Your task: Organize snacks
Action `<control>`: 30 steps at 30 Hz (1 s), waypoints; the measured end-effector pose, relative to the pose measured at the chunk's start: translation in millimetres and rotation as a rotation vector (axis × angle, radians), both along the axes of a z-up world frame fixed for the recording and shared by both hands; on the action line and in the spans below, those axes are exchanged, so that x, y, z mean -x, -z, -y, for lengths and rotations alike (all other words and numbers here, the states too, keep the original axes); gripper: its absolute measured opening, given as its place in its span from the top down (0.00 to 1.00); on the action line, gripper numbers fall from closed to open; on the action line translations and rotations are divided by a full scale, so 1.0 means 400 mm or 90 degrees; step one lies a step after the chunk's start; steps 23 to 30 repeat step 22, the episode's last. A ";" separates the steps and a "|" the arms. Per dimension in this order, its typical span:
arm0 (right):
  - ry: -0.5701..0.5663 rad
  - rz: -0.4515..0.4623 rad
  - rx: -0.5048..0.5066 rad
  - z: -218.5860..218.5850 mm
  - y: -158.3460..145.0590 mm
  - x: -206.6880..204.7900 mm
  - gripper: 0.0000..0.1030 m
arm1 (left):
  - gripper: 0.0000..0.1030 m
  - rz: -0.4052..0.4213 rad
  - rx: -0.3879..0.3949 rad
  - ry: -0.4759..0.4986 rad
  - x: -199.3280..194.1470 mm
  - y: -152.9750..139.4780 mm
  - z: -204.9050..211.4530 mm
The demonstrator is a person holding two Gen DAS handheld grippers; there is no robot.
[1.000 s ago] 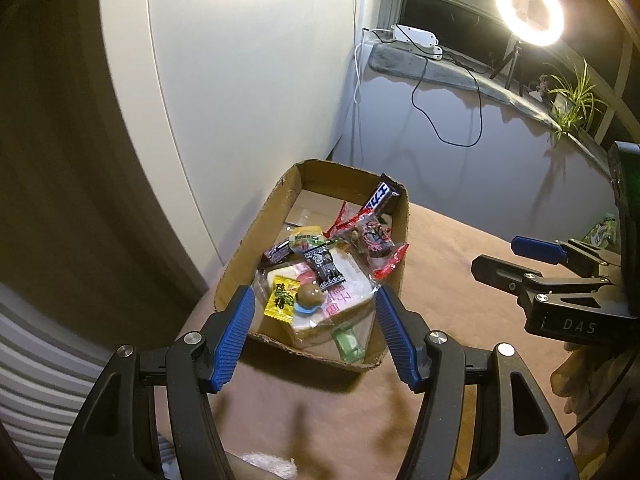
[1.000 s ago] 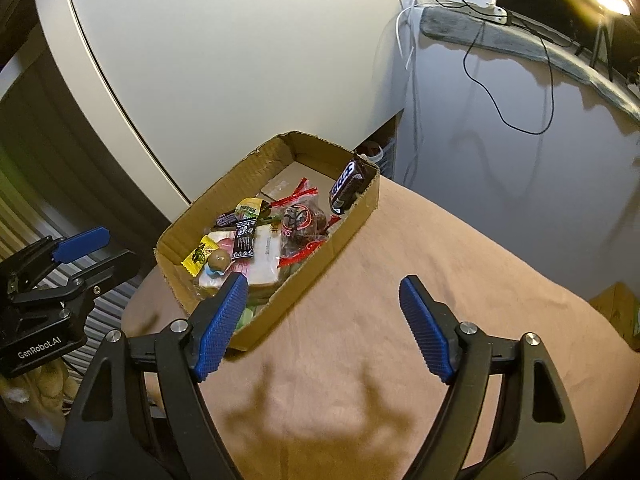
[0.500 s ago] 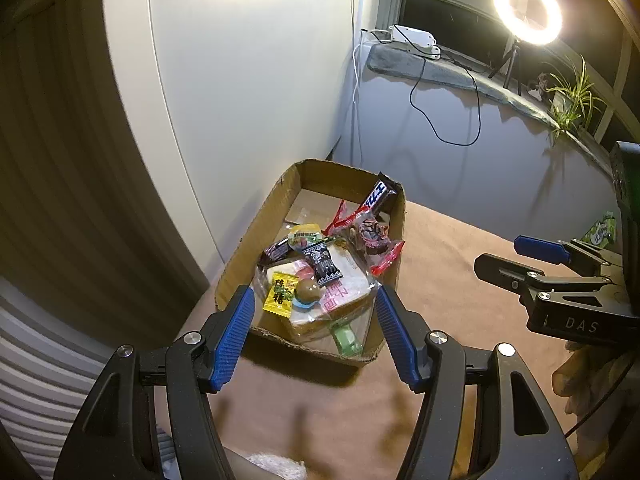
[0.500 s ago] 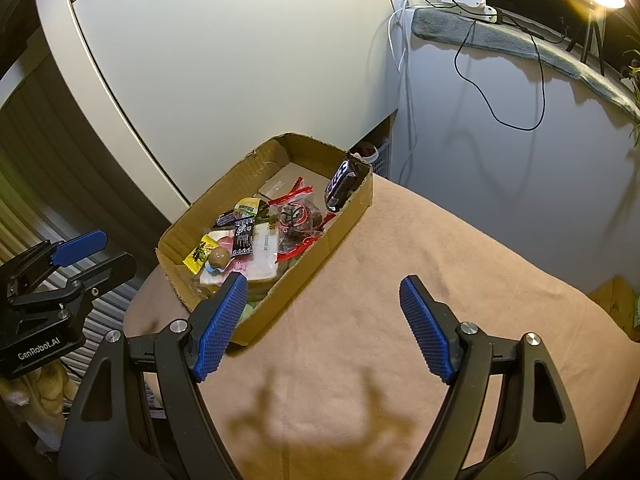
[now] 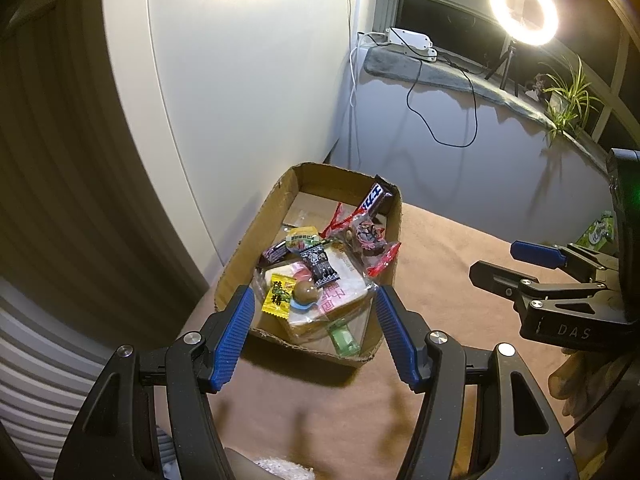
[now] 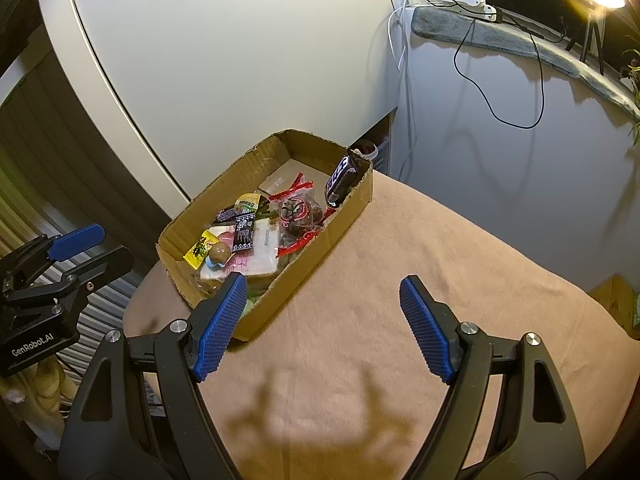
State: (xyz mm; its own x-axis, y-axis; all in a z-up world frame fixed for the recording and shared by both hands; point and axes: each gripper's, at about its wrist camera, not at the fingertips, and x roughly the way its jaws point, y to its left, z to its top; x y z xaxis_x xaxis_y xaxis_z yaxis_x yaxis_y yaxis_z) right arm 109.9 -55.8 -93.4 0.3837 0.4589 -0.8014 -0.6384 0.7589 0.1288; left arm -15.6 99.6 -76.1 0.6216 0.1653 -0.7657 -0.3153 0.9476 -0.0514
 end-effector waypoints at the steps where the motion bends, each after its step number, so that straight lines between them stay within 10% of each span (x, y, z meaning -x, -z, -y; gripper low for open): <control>1: 0.000 -0.001 0.001 0.000 0.002 0.001 0.21 | 0.39 0.000 0.001 0.000 0.001 0.000 -0.001; 30: 0.010 -0.007 0.005 0.008 0.017 0.019 0.21 | 0.39 0.003 -0.003 -0.001 0.008 -0.002 -0.001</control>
